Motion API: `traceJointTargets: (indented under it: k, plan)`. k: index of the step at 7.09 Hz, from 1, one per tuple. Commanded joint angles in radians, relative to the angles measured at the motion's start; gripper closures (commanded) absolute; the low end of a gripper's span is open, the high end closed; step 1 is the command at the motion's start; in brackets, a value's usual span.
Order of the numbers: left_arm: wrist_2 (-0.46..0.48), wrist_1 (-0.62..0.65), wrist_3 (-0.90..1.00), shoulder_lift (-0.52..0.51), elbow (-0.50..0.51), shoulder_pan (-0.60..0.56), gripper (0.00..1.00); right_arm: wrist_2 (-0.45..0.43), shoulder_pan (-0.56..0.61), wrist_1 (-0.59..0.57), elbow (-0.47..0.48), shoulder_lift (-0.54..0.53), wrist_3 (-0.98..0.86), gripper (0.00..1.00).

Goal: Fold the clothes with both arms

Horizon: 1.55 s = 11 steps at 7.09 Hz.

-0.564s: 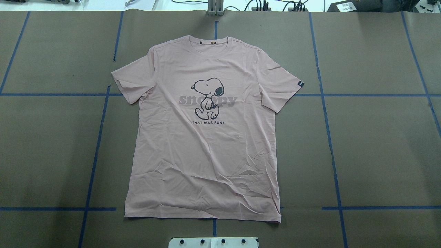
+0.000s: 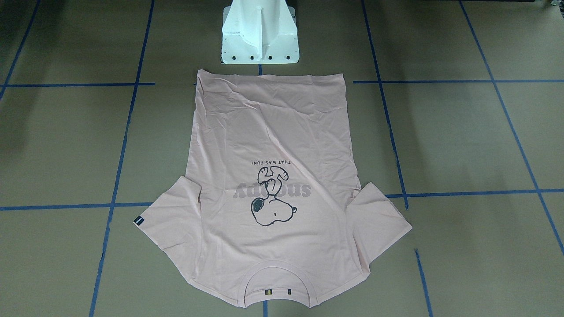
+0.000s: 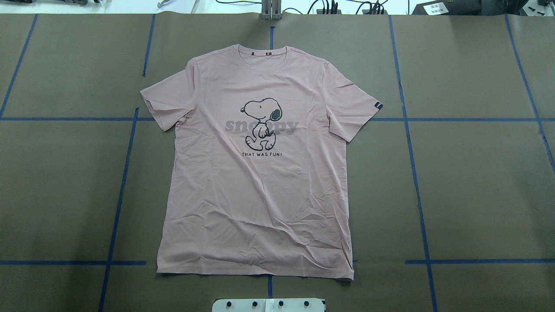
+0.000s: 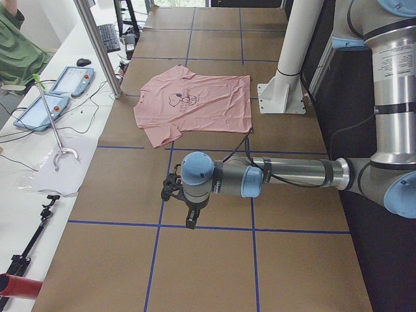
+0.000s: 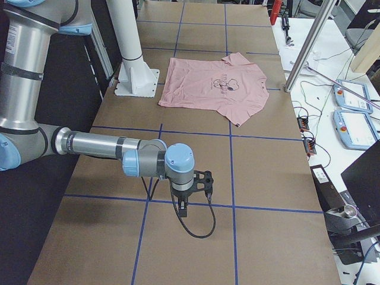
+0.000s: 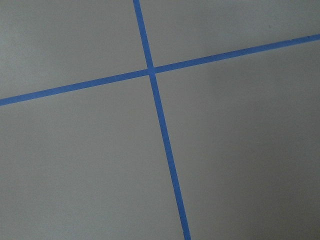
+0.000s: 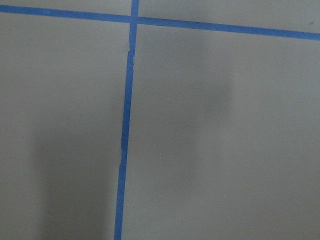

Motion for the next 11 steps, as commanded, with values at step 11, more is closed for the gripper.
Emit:
traceJointTargets:
  k: [11]
  plan:
    - [0.001,-0.654,-0.222,-0.331,0.211,0.047,0.0,0.0,-0.305,0.526,-0.222,0.519,0.732,0.01]
